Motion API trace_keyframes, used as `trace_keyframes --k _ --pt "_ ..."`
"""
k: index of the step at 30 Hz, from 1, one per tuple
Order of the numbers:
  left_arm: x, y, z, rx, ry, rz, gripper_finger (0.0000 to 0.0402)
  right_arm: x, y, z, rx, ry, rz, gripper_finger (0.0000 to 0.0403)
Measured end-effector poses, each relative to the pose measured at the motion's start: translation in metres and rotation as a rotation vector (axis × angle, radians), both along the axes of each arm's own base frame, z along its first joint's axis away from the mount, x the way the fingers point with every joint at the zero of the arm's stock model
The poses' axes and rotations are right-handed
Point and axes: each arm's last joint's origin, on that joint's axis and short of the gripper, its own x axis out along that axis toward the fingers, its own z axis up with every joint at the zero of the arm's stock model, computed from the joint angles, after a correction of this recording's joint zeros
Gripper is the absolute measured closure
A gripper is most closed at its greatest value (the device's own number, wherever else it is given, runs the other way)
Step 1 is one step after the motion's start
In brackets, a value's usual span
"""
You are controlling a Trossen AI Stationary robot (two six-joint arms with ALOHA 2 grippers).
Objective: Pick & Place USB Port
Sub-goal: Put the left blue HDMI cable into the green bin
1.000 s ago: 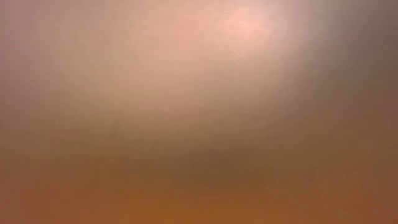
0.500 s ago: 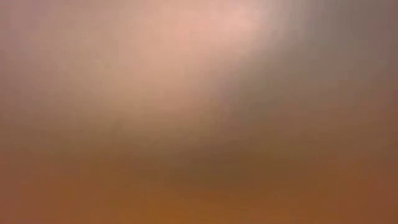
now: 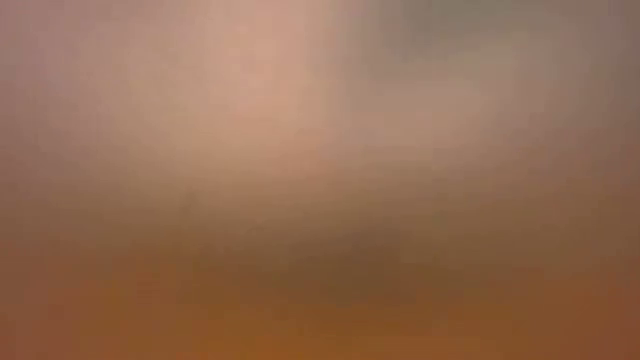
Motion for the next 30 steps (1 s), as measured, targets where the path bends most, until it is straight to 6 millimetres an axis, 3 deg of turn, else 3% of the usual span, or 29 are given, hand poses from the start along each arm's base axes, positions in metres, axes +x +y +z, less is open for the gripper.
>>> trace_keyframes --k 8,15,19,30 --pt "0.027 -0.006 -0.015 0.198 -0.043 0.237 0.0245 0.03 -0.002 -0.012 -0.132 -0.073 -0.05 0.0395" --pt "0.076 -0.009 -0.024 0.265 0.05 0.311 0.0245 0.091 -0.007 -0.016 -0.224 0.003 -0.076 0.0395" --pt "0.086 -0.012 -0.035 0.319 0.131 0.303 0.0245 0.118 0.0 -0.013 -0.311 0.066 -0.091 0.0395" --pt "0.084 -0.016 -0.044 0.362 0.193 0.276 0.0245 0.12 0.027 -0.021 -0.337 0.096 -0.036 0.0395"
